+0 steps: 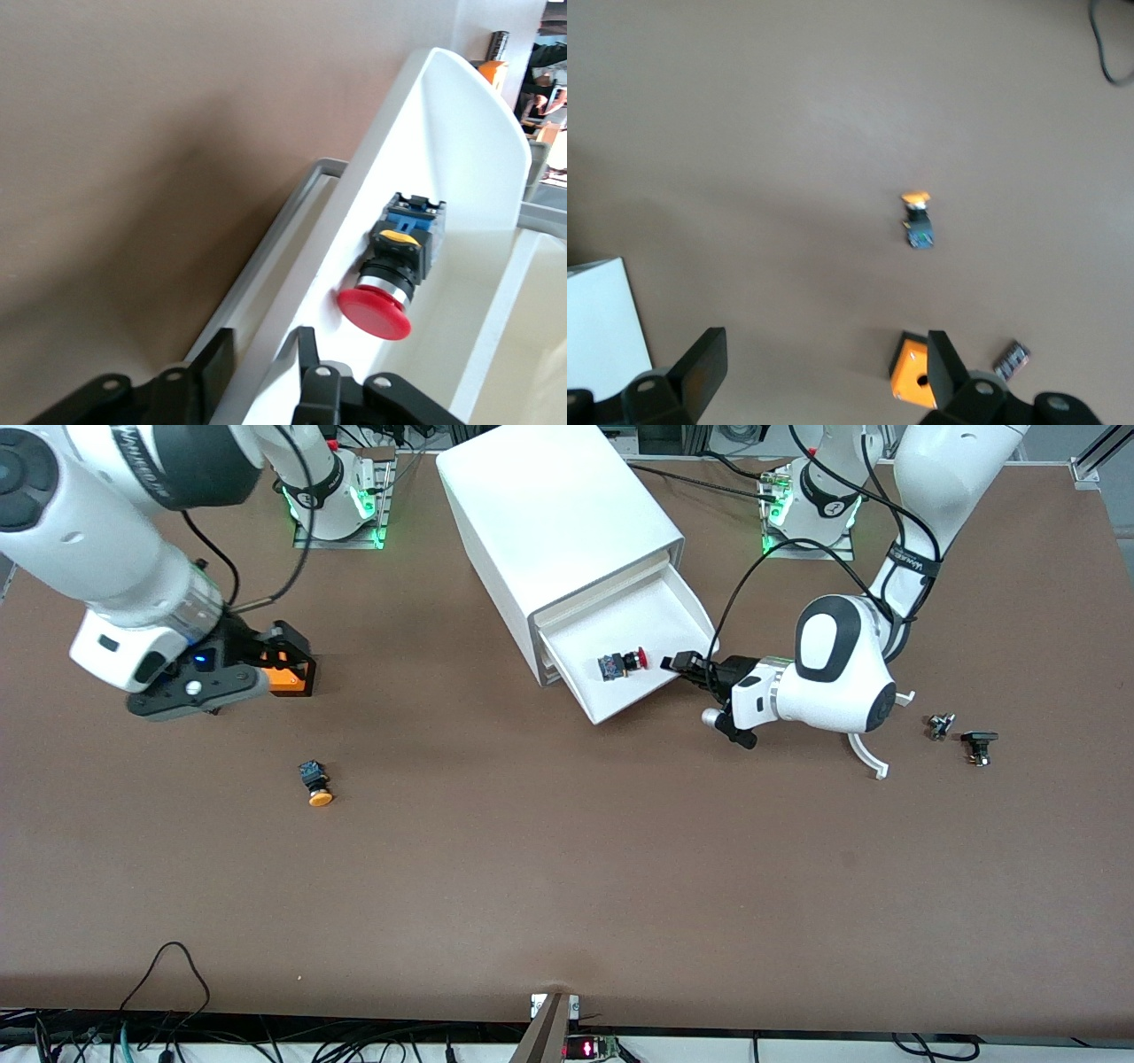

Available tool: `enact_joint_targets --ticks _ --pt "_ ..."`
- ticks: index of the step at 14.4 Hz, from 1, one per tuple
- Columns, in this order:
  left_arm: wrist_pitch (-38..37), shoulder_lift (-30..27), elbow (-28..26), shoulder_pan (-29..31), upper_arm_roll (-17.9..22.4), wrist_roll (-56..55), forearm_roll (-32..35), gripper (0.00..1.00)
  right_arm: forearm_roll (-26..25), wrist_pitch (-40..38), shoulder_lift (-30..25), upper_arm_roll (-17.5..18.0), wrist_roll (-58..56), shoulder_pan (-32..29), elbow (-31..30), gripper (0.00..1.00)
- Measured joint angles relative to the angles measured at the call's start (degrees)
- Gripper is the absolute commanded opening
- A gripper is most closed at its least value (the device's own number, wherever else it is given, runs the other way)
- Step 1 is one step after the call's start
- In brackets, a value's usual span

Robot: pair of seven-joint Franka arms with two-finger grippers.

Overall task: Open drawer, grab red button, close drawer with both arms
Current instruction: 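Reach the right gripper into the drawer while the left gripper withdraws, then grasp the red button in the drawer with the right gripper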

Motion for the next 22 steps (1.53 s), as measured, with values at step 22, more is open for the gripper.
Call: enact_joint_targets --ticks 22 --pt "-14.91 -26.75 12.78 2.8 15.84 -18.15 48.01 1.0 6.56 5.59 27.96 -0.74 -35.0 29.95 22.79 1.0"
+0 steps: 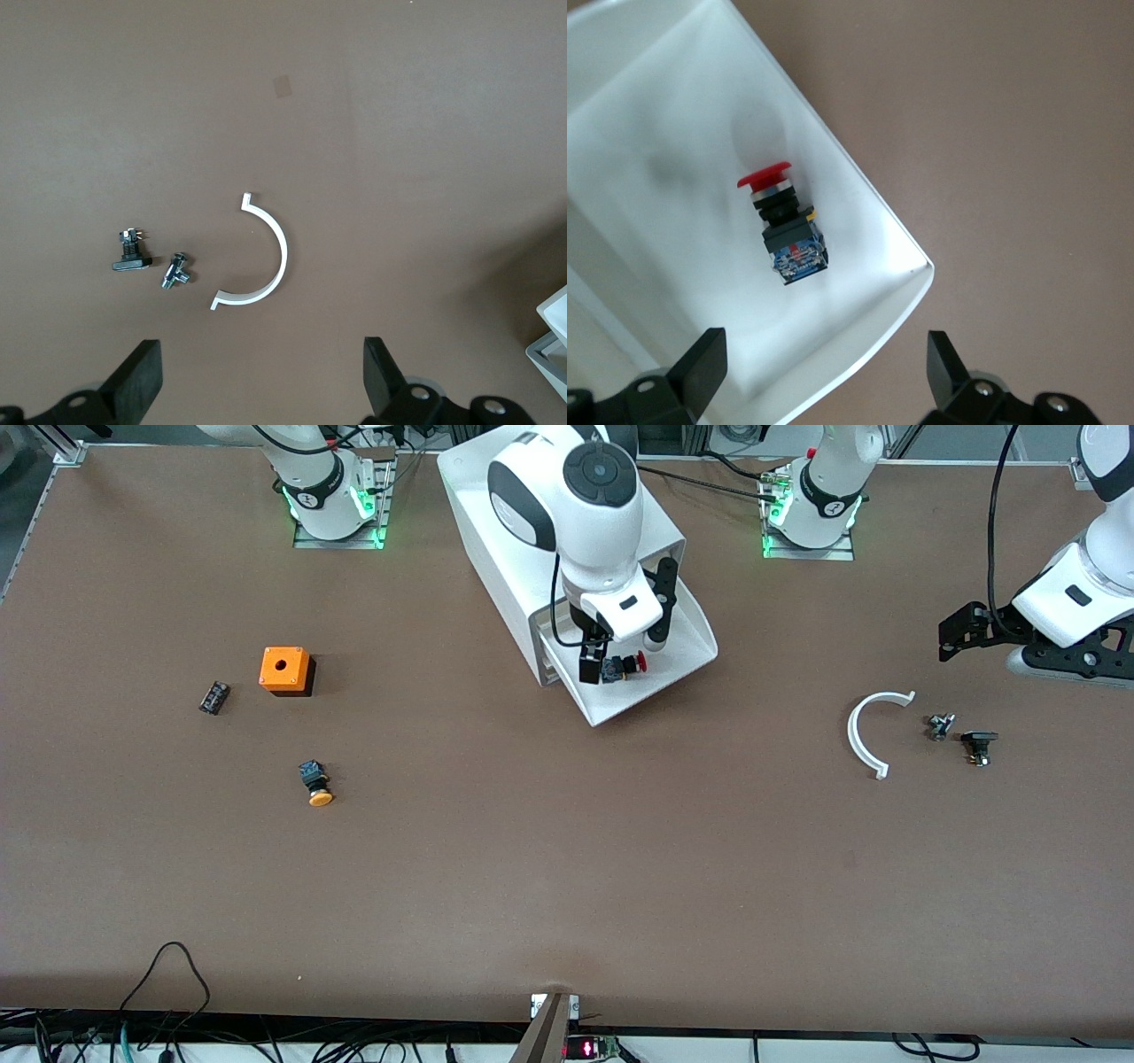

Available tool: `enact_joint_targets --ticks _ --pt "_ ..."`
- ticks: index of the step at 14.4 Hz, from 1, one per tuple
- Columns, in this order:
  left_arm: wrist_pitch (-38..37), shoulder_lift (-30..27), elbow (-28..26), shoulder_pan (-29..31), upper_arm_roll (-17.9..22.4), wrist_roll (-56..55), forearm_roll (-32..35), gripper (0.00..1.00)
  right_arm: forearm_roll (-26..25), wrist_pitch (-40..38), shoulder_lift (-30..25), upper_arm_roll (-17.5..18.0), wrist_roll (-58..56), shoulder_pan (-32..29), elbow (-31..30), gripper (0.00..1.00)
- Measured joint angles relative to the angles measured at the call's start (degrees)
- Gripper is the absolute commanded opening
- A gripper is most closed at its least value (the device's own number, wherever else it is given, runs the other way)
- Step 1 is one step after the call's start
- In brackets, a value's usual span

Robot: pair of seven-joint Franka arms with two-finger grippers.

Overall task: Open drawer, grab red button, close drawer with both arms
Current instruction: 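Grasp the red button in the drawer with the right gripper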

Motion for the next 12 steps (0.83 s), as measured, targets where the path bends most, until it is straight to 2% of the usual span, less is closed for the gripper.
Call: enact_joint_targets --ticks 4,12 --pt "0.0 0.03 0.25 -0.05 0.05 -0.06 0.0 1.0 0.0 2.44 2.45 0.0 -6.3 0.69 -0.01 1.0" --pt "-0.08 0.05 0.85 -0.22 0.04 -0.07 0.0 1.0 0.0 3.14 5.43 0.04 -6.86 3.14 -0.39 1.0"
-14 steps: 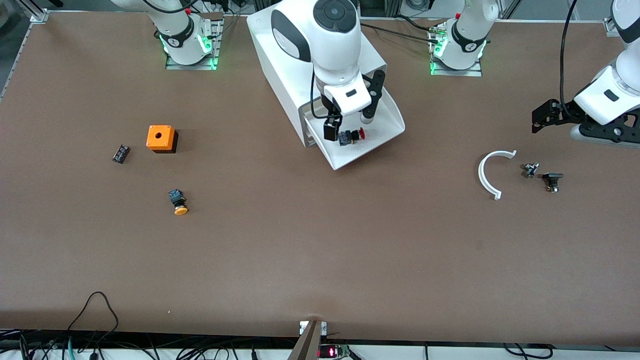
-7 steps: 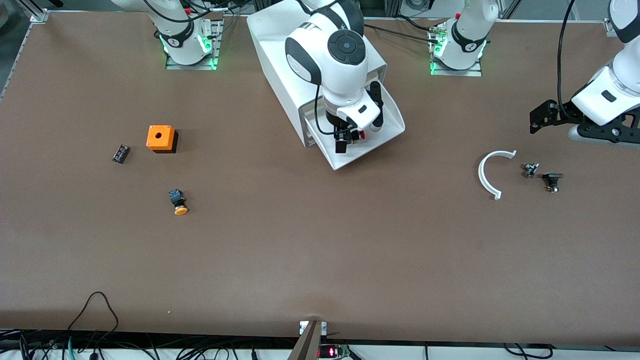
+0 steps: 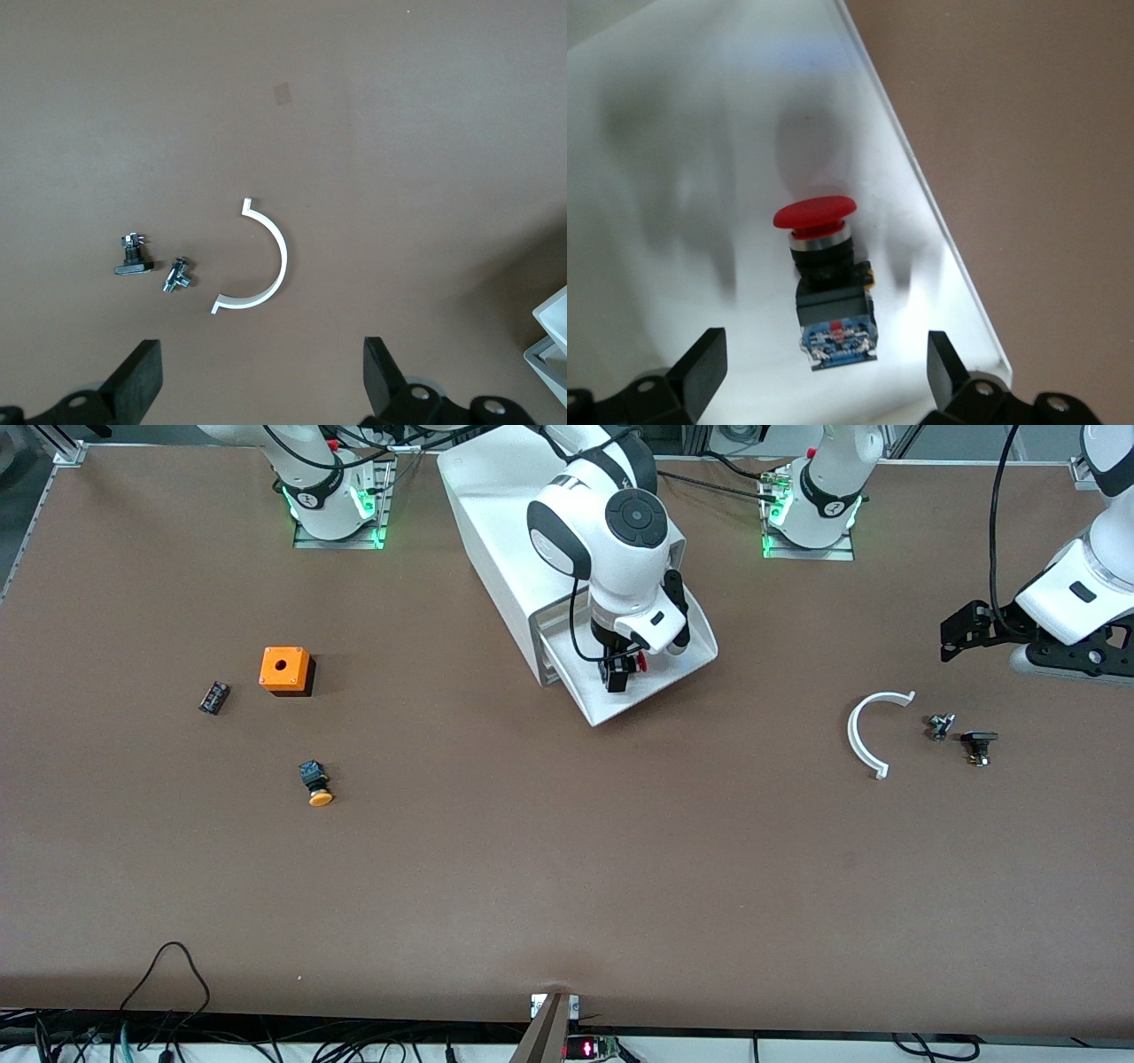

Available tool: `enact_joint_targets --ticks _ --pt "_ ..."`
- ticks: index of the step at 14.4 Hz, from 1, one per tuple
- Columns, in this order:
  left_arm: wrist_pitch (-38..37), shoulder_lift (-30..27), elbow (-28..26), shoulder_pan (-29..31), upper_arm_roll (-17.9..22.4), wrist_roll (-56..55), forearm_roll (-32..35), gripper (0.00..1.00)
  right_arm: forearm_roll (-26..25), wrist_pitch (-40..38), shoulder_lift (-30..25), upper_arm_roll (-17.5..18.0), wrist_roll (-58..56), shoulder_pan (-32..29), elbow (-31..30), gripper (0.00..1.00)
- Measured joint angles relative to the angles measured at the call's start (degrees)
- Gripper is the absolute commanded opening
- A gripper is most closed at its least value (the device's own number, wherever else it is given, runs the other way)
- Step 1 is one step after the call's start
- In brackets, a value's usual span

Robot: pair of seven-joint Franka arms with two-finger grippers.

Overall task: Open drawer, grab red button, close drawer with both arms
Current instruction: 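Grasp the red button in the drawer with the right gripper, then carry the red button to the table while the left gripper reaches the drawer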

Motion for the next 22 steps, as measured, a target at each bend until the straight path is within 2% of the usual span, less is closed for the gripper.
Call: enact_joint_targets --ticks 4,11,14,19,22 --pt "-0.03 0.1 0.0 -0.19 -0.2 0.0 0.0 1.0 0.0 1.03 0.33 0.01 0.0 1.06 -1.34 0.99" --pt "-1.81 2.3 0.12 -0.45 -0.34 0.03 -0.05 1.0 0.0 3.74 0.38 -0.05 0.0 1.46 -2.46 0.55" --pt "-1.92 3.62 1.51 -0.8 -0.42 2.82 -0.18 1.0 0.0 4.37 0.38 -0.17 0.0 1.45 -2.58 0.4" --pt "-2.38 4.42 3.23 -1.56 -0.62 4.98 -0.19 1.0 -0.06 4.91 -0.08 -0.8 3.03 1.54 -2.08 0.39" --pt "-2.56 5.17 3.21 -1.56 -0.62 5.25 -0.19 1.0 0.1 4.96 -2.72 -5.44 5.96 1.56 -1.38 0.39"
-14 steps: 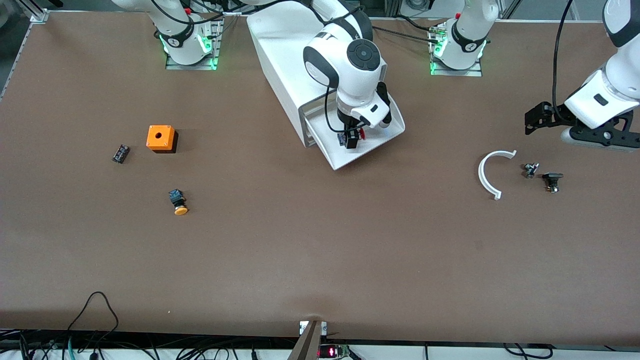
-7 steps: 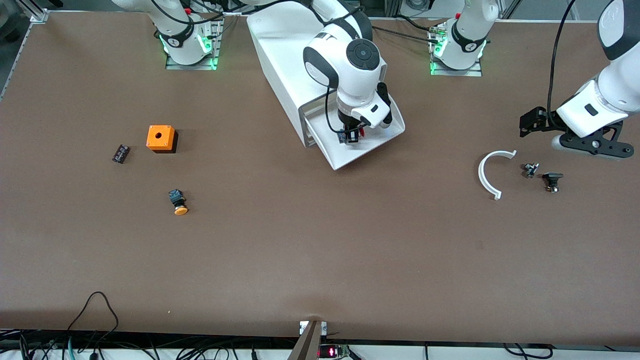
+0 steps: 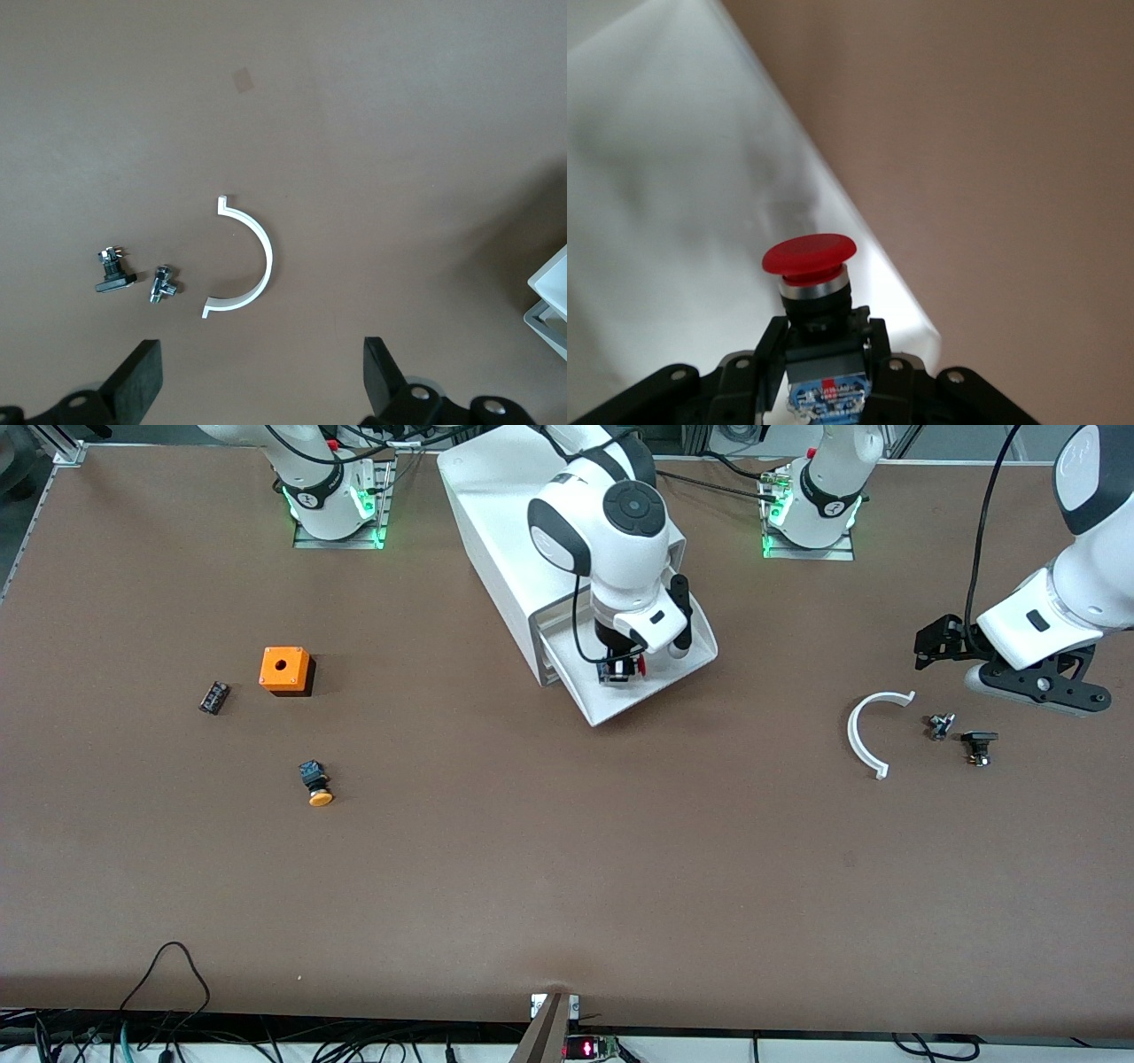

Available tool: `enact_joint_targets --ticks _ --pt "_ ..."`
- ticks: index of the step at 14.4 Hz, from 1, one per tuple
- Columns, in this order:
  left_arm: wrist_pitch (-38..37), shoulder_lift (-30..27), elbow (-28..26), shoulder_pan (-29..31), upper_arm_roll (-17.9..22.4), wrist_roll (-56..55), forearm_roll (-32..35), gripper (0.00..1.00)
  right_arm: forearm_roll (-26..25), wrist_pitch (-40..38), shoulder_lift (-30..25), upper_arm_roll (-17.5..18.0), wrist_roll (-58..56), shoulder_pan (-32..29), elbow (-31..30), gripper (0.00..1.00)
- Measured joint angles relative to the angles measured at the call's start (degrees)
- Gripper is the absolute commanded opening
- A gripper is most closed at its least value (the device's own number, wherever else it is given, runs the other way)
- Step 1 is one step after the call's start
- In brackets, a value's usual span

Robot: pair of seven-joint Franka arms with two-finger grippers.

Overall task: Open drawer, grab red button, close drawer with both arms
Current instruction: 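Carry the red button to the table while the left gripper reaches the drawer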

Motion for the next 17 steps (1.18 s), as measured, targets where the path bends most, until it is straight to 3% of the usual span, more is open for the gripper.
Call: enact_joint_targets --ticks 4,8,12,15,17 --pt "-1.01 2.23 -1.09 0.01 0.01 -0.49 -0.8 1.0 0.91 -0.3 -5.18 -6.79 3.77 -0.31 -0.02 0.39" --pt "2.14 5.98 -2.0 -0.51 -2.09 -12.75 -6.54 1.0 0.95 -1.08 -7.69 -14.0 12.38 -0.49 -3.96 0.39" --pt "17.32 9.79 -9.18 -3.07 -9.47 -30.26 -6.77 1.0 1.05 -1.04 -9.47 -16.41 18.92 -7.07 -12.15 0.39" --pt "30.58 11.43 -16.83 -7.15 -11.48 -41.17 -6.77 1.0 1.12 0.2 -9.71 -16.46 19.06 -13.05 -18.0 0.38" --pt "35.53 11.85 -20.69 -9.01 -12.07 -45.18 -6.77 1.0 1.12 2.66 -9.75 -16.42 19.27 -15.64 -22.42 0.37"
